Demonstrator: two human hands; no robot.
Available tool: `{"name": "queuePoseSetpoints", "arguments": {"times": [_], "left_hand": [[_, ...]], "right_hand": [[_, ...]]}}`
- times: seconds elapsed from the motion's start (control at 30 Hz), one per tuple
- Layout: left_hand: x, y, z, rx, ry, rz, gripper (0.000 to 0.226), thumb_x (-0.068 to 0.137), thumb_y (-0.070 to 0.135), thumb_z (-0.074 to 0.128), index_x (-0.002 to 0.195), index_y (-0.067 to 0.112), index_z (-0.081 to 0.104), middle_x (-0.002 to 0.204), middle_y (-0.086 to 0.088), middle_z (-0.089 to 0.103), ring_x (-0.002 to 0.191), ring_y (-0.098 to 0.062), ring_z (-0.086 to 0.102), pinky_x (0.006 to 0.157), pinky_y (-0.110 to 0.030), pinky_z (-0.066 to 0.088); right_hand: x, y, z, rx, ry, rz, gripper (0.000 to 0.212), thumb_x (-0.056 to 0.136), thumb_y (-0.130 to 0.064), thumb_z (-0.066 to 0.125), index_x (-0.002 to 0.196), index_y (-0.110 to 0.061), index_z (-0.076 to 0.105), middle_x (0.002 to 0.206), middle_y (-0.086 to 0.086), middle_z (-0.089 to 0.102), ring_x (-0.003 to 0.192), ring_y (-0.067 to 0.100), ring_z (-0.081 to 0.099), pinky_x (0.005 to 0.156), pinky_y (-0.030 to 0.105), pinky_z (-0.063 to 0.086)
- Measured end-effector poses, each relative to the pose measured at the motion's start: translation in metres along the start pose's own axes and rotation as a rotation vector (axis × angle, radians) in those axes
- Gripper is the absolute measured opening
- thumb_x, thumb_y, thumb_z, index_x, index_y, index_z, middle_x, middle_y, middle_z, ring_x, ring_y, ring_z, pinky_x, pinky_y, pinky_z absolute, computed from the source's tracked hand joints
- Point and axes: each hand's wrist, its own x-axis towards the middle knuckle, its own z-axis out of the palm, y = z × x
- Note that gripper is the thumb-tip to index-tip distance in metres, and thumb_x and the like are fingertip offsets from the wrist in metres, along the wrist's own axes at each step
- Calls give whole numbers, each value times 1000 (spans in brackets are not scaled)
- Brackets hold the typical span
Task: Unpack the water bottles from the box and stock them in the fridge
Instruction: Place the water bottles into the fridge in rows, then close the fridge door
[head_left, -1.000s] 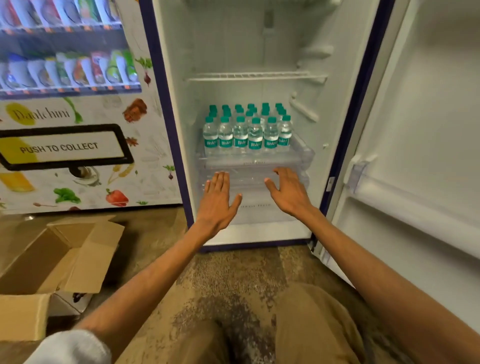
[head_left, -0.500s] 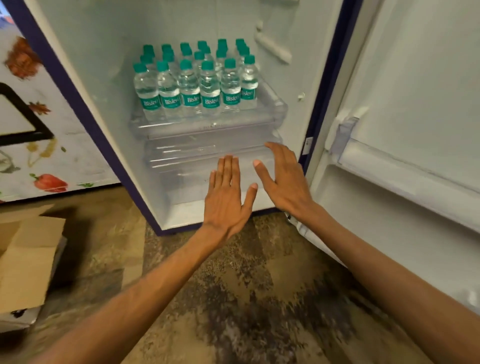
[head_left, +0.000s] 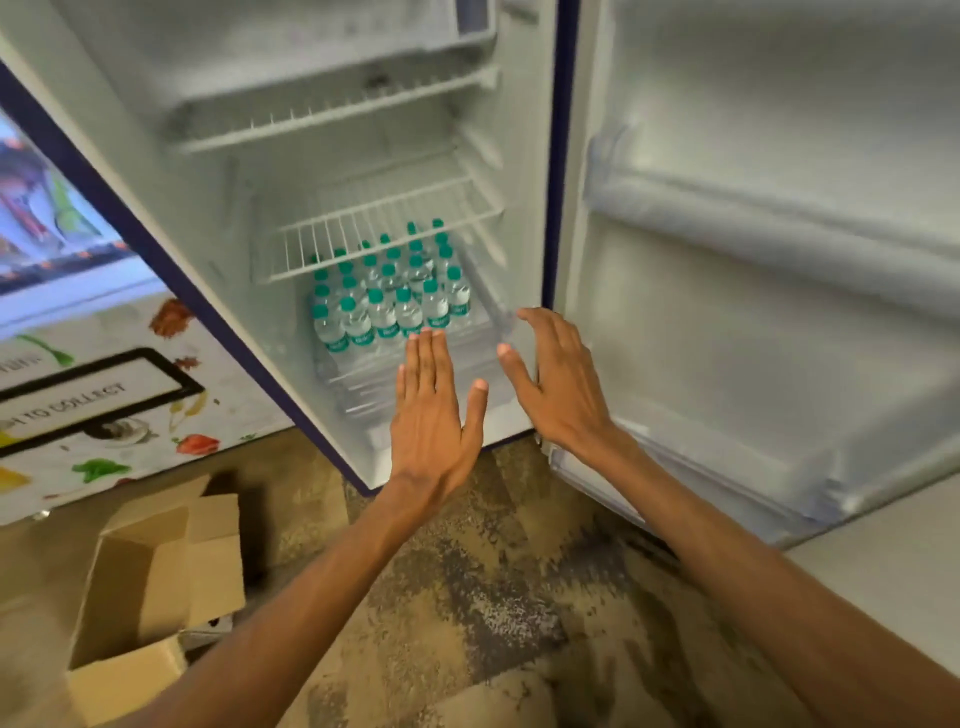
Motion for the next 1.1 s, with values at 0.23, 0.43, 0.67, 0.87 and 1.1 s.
{"name": "queuePoseSetpoints", "arguments": {"times": [0.23,0.43,0.67,0.87,1.1], "left_hand": [[17,119,-137,-112,43,0,76,96,60,8,154,15,-9,161,2,-17,147,-18,-21,122,-37,-5],[68,215,-227,-200,130,99,76,95,60,10,155,16,-5,162,0,-11,149,-18,-13,123,-41,3],[138,338,-300,-259,137,352,70,101,50,25,155,12,2,163,-6,1,150,-20,-1,122,-41,5],[194,429,-296,5,-119,553,73,99,58,22,155,19,-4,163,-1,-6,150,-22,-5,118,-57,3],[203,462,-247,-55,-97,497,56,102,50,27,154,33,16,162,-3,12,150,-25,0,115,-65,7]], "right_hand": [[36,-103,-170,-63,98,-75,55,93,-55,43,132,-18,48,134,2,51,124,17,46,102,29,37],[71,-147,-299,-94,220,-120,52,92,-52,45,127,-15,52,129,3,53,120,17,48,100,29,42],[120,-149,-445,-260,590,-147,27,96,-27,54,115,-8,58,112,9,58,104,23,54,90,31,43],[129,-82,-525,-602,520,217,46,98,-37,37,121,-4,57,128,19,56,120,34,50,103,49,42],[119,-72,-531,-743,421,327,58,96,-49,30,119,-5,60,116,15,65,108,33,58,101,44,38]]}}
